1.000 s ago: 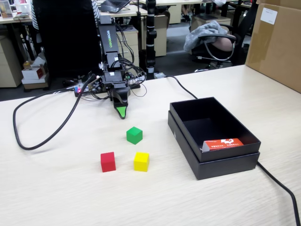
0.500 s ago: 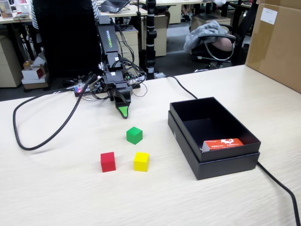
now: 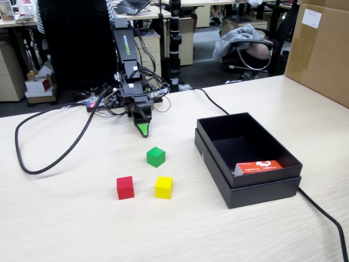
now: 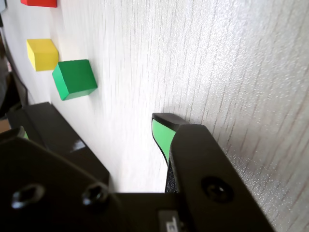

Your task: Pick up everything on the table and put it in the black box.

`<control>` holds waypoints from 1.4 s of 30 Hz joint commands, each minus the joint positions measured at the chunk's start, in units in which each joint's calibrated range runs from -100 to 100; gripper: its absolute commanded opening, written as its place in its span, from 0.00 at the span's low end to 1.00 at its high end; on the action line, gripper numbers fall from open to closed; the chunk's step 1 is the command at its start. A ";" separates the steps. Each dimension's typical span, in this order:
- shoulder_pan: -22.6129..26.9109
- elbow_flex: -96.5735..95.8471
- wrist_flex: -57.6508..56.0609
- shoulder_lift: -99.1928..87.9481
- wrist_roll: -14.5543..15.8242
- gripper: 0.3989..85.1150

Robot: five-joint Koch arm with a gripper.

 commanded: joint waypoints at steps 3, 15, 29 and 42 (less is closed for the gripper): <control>0.00 -1.02 -1.92 0.19 0.05 0.58; 0.05 -1.02 -1.92 0.07 -0.05 0.58; 0.20 -1.02 -1.92 0.19 -0.20 0.58; 0.15 -0.93 -1.92 0.19 -0.15 0.56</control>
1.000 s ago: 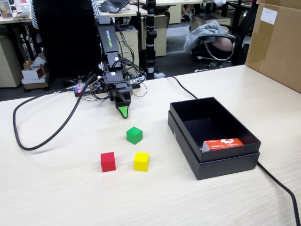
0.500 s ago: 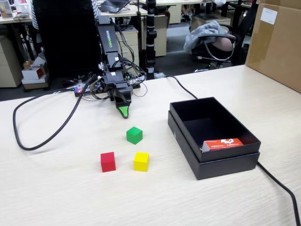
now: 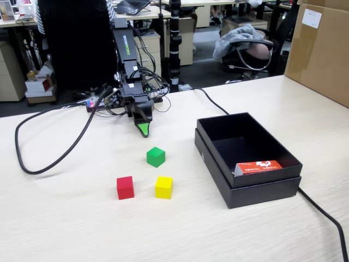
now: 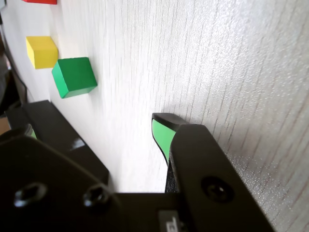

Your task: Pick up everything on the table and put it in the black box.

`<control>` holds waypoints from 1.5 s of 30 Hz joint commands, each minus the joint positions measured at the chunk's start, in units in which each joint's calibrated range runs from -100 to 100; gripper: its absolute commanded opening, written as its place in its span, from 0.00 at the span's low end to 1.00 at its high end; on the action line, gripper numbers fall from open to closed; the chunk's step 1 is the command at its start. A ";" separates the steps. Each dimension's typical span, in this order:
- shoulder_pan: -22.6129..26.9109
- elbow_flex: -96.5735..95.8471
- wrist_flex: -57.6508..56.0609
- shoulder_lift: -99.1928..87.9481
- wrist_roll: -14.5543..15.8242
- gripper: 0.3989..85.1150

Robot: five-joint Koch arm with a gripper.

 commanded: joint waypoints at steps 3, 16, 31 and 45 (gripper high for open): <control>-0.05 -1.02 -1.85 0.06 -0.05 0.56; -0.49 0.25 -2.36 0.86 0.05 0.56; -0.34 16.48 -25.60 5.79 0.83 0.58; -0.39 54.74 -54.55 27.48 2.34 0.56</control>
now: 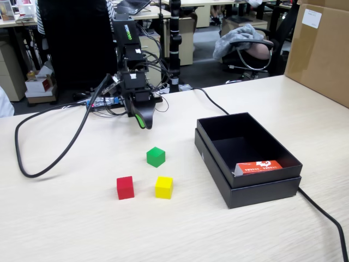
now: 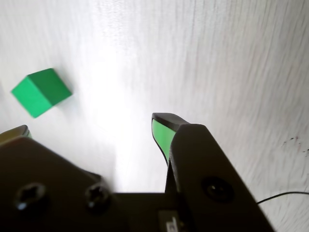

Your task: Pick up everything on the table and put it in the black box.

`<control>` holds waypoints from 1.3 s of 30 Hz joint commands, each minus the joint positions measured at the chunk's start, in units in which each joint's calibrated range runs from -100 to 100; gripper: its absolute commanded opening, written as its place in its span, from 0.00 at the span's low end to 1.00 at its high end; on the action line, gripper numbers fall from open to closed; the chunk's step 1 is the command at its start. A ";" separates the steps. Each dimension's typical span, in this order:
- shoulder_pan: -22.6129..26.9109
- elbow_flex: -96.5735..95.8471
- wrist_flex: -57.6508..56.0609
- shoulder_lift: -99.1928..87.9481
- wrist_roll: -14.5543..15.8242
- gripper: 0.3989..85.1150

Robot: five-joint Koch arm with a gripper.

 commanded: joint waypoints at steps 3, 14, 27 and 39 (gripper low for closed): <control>0.24 22.43 -10.37 13.82 1.17 0.55; -0.20 47.00 -19.44 45.03 0.00 0.56; -0.49 55.07 -19.44 64.76 -1.61 0.56; -0.29 56.15 -19.44 72.45 -1.61 0.55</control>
